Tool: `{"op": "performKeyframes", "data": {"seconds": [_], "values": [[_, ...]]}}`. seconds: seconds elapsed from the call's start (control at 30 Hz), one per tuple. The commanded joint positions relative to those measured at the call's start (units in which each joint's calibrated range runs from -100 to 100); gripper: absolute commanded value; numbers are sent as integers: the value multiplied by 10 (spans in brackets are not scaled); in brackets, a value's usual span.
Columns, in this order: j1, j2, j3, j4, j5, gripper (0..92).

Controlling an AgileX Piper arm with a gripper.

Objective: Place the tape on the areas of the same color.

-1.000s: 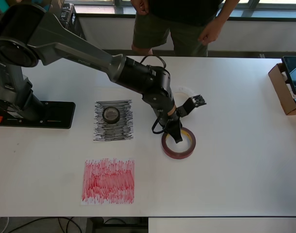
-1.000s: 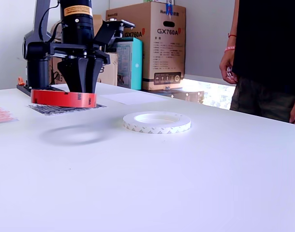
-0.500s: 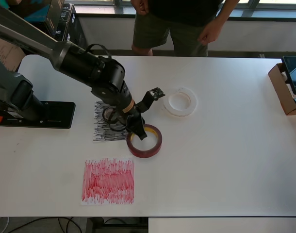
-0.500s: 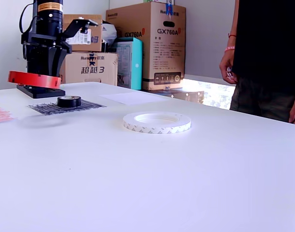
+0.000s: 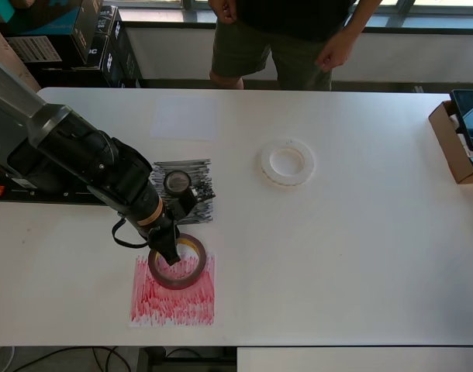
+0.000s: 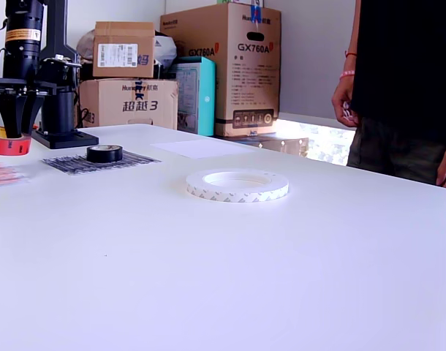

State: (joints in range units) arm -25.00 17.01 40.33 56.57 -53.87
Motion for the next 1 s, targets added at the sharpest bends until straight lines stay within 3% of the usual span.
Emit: {"op": "performKeyframes", "data": {"seconds": [0.0,0.37,0.63,0.97], "values": [[-6,6,4,2,3,0],[-27,22,-6,-2,-1,0],[-46,76,-9,-106,-2,0],[-47,81,-17,-107,-2,0]]}}
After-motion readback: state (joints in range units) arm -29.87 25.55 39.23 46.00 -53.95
